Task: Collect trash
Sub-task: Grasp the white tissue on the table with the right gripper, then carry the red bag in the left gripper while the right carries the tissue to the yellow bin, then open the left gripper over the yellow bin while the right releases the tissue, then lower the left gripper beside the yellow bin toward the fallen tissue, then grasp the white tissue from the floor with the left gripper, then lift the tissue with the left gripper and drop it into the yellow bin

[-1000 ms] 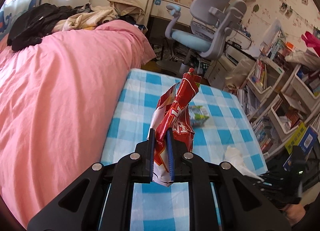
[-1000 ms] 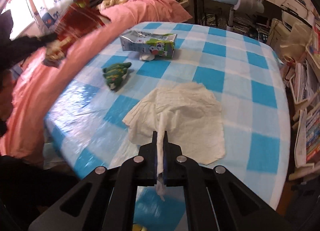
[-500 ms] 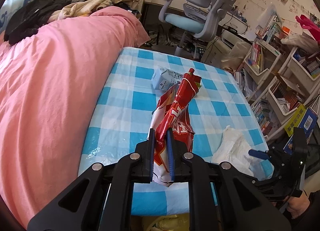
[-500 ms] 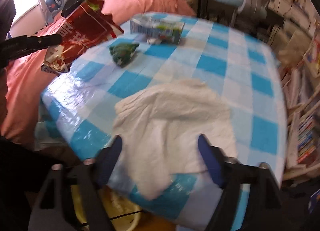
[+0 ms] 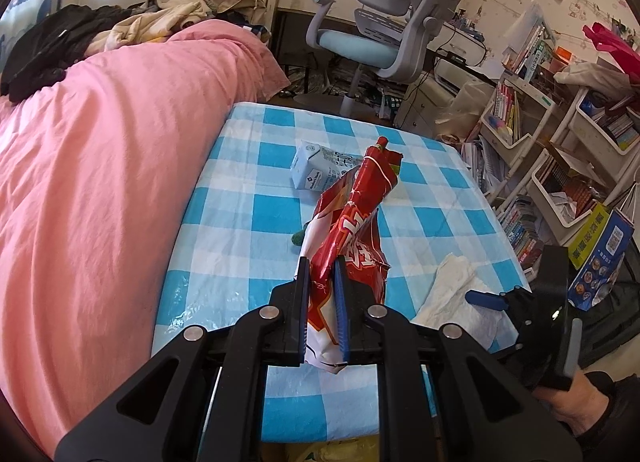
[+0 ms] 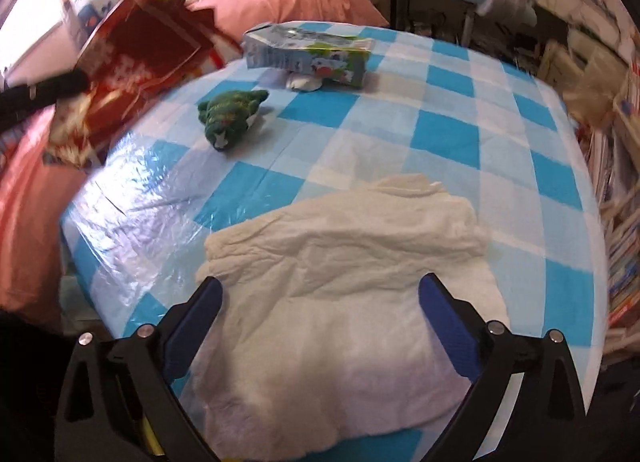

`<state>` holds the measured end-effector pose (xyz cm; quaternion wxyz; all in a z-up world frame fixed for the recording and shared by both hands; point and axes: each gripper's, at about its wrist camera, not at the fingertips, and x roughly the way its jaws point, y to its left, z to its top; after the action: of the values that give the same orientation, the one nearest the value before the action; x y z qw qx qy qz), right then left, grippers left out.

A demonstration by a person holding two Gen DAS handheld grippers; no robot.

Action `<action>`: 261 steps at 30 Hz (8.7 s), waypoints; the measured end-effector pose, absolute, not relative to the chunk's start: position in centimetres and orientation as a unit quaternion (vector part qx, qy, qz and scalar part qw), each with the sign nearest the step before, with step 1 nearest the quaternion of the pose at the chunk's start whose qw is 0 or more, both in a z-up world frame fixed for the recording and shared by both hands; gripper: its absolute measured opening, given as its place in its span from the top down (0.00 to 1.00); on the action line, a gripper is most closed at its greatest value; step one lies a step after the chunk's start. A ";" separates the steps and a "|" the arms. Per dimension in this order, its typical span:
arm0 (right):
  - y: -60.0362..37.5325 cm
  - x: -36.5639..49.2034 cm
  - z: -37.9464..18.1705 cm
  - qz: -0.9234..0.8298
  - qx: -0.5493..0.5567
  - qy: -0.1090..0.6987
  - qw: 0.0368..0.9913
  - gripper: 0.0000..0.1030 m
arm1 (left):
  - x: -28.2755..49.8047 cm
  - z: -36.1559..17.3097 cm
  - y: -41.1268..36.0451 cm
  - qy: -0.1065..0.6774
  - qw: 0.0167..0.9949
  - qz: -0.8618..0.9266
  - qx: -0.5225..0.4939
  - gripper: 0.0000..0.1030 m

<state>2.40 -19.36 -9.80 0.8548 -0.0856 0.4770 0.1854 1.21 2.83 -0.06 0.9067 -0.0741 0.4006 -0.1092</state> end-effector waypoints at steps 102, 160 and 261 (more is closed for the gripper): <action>-19.6 -13.1 -7.3 0.300 -0.101 0.470 0.824 0.20 | -18.4 -14.6 -3.3 0.544 0.839 -0.002 0.003 0.60; -20.8 -10.9 -6.1 0.266 -0.061 0.460 0.845 0.17 | -17.8 -18.1 3.8 0.585 0.795 0.054 -0.150 0.34; -27.9 -12.0 -4.5 0.216 0.175 0.356 0.892 0.13 | -18.0 -19.0 -7.5 0.621 0.780 -0.077 -0.010 0.40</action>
<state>-12.04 -27.89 -4.54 0.8920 0.1751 0.3562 0.2163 -17.96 -7.49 -19.02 0.7800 -0.0100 0.6208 -0.0773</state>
